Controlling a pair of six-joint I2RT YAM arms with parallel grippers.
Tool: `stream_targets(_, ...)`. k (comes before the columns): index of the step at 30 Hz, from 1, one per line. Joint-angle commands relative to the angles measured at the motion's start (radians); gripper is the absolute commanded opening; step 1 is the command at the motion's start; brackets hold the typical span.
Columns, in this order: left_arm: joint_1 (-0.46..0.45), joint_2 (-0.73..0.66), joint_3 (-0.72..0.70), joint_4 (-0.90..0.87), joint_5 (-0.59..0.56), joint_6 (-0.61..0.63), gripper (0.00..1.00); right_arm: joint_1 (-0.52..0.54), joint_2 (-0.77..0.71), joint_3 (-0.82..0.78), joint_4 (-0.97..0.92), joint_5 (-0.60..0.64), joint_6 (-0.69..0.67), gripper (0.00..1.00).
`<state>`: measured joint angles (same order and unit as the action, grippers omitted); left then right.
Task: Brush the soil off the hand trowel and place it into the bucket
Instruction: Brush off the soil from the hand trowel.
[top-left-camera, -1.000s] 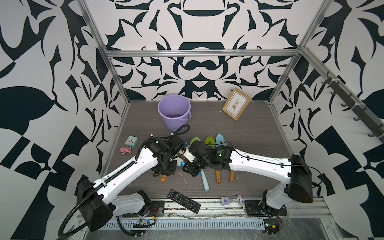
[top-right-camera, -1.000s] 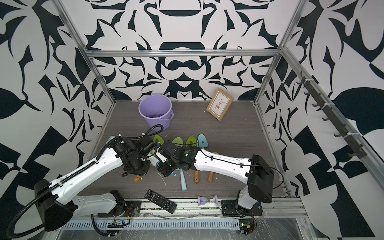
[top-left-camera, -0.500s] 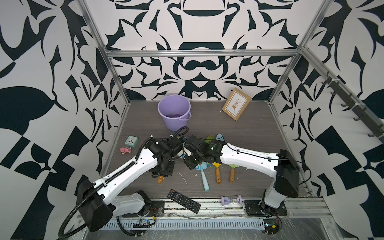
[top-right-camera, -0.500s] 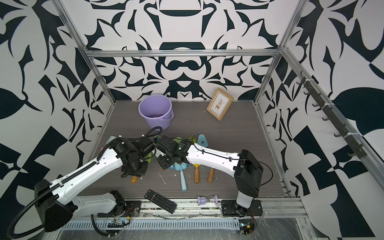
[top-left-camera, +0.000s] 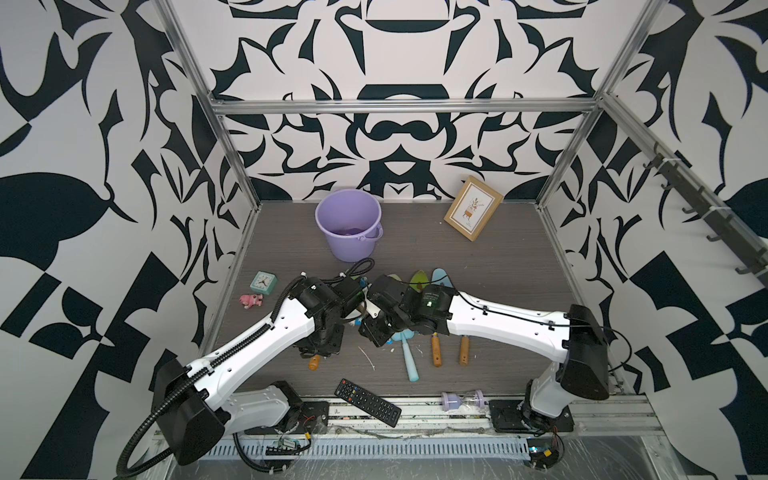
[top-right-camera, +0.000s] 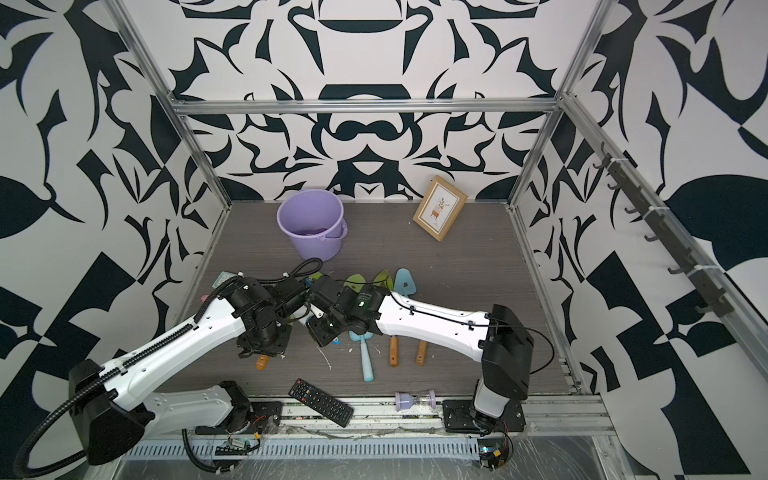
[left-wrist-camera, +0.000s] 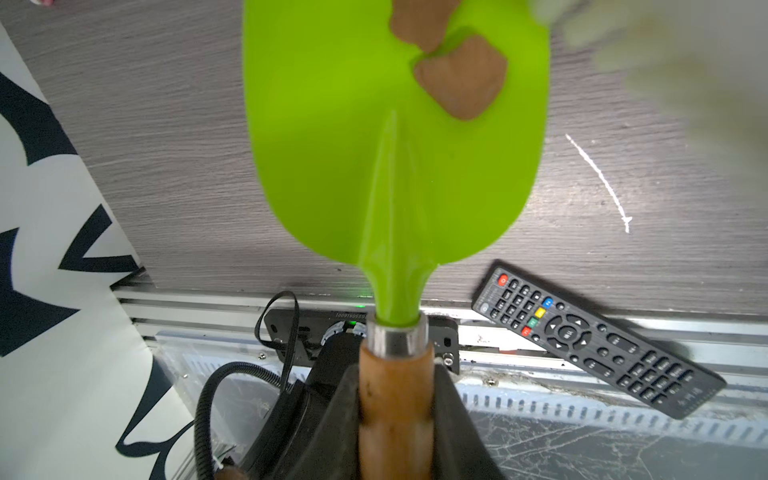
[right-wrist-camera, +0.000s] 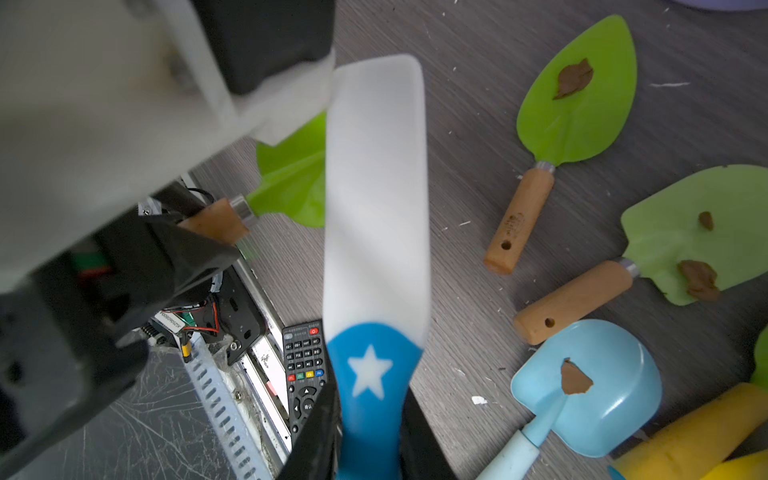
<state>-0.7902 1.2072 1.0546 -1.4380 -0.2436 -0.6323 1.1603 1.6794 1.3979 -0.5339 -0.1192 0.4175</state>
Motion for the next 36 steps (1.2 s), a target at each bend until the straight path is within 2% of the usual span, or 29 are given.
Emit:
stream_targets(1,-0.001,0.008,0.023,-0.034,-0.017,-0.013,0.0,0.029,0.027,0.04,0.04,-0.036,0.011,0.0)
stream_targets(8,-0.001,0.004,0.022,-0.02,-0.021,-0.018,0.0,0.03,0.068,0.052,0.036,-0.012,0.047,0.0)
stream_targets(17,-0.001,-0.01,-0.003,-0.001,-0.011,-0.021,0.0,-0.013,0.069,0.106,-0.046,0.16,0.029,0.0)
stream_targets(21,-0.001,-0.012,-0.008,0.001,-0.005,-0.021,0.0,0.002,-0.006,0.04,0.062,0.097,0.036,0.0)
stream_targets(25,-0.001,-0.012,-0.007,0.006,-0.004,-0.02,0.0,0.027,-0.083,-0.041,0.17,0.086,0.063,0.0)
stream_targets(30,-0.001,-0.019,-0.01,0.021,0.01,-0.02,0.0,0.048,-0.07,-0.056,0.189,0.084,0.082,0.0)
stream_targets(36,-0.001,-0.039,-0.008,0.04,0.039,-0.021,0.0,0.062,-0.026,-0.072,0.263,0.017,0.104,0.0)
